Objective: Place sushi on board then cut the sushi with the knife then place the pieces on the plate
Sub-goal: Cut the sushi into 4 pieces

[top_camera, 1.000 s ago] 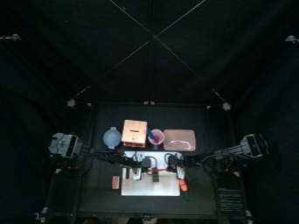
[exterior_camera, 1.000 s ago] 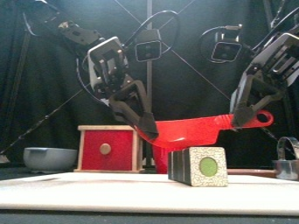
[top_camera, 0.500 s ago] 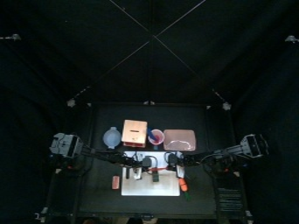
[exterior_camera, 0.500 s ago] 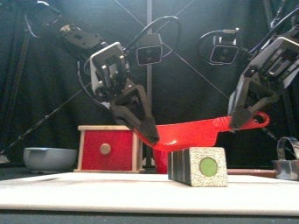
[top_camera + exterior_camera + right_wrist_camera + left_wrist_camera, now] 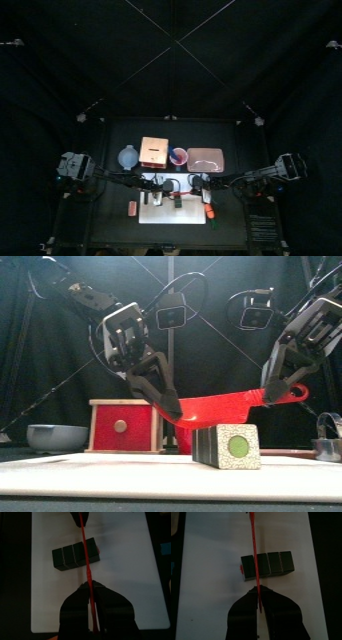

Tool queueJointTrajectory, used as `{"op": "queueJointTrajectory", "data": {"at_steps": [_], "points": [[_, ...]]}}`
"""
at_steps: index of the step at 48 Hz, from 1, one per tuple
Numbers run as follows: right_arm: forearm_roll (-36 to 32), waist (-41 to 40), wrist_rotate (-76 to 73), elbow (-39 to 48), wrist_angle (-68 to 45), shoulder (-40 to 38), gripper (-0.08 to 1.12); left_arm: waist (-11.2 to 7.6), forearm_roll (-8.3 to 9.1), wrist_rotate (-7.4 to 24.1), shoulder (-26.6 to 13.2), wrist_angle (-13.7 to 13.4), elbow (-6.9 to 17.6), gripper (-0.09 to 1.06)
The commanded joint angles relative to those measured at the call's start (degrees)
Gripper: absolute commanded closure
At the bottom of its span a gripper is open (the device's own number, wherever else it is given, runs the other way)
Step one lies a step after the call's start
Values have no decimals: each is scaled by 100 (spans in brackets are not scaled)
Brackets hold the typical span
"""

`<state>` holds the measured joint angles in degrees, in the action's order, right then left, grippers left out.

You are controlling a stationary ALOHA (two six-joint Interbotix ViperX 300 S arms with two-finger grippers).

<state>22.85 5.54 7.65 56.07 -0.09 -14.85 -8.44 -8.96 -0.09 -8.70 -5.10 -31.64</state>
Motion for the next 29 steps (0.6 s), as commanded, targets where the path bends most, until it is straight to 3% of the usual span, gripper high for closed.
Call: {"op": "queueJointTrajectory", "data": {"at_steps": [1,29], "points": [[9,-26,-18,-97,-26,-70,74,-70,-35,-9,132,26,185,51],[9,-35,-9,-105,-35,141,74,-35,-79,0,9,26,176,51]]}}
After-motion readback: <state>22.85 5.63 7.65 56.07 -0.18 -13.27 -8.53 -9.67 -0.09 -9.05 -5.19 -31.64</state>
